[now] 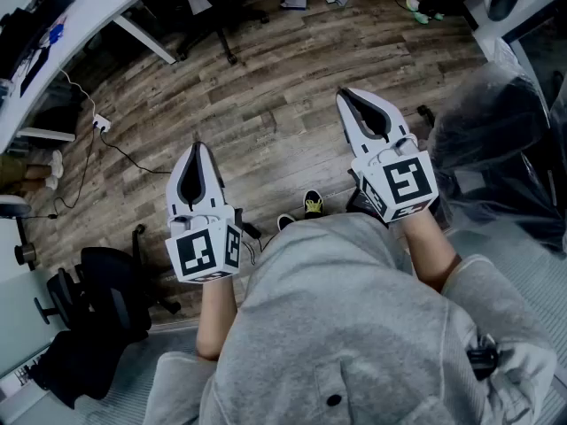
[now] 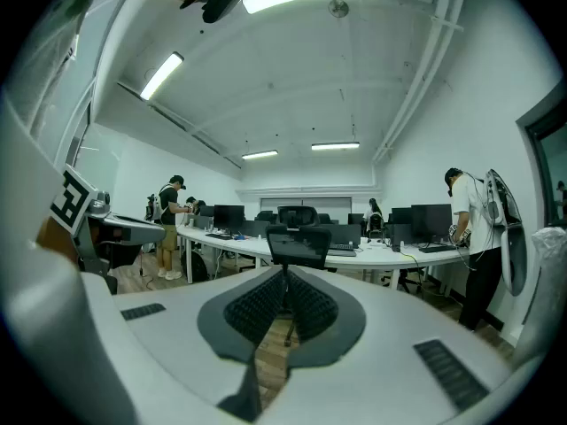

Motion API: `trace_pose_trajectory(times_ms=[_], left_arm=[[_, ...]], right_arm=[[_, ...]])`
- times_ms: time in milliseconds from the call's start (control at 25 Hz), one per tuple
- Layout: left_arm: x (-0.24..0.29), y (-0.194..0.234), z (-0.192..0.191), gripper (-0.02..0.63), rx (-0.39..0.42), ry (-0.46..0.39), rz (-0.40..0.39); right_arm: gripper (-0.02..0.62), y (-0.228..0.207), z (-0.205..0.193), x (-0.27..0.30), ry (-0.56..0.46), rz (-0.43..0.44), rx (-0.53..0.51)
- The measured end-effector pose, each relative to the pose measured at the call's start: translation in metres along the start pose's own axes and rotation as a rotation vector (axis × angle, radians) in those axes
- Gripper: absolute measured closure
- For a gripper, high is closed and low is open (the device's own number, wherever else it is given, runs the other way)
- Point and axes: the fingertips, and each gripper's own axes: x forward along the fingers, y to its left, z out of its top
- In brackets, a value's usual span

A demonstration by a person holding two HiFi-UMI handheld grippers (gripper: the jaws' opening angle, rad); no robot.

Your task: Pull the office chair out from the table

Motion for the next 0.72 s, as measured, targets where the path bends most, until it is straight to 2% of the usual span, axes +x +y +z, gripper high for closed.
trace_pose_trajectory(times_ms=[280, 720], left_arm=[[0.008, -0.008, 0.009, 0.592, 0.013, -0.011, 0.006], [0.006, -0.015, 0.013, 0.592, 0.016, -0.018, 0.017]], right_arm=[[0.557, -0.015, -0.003, 0.0, -0.008, 0.006, 0.039], [0.556, -0.017, 0.001, 0.002, -0.04, 0.035, 0.045]])
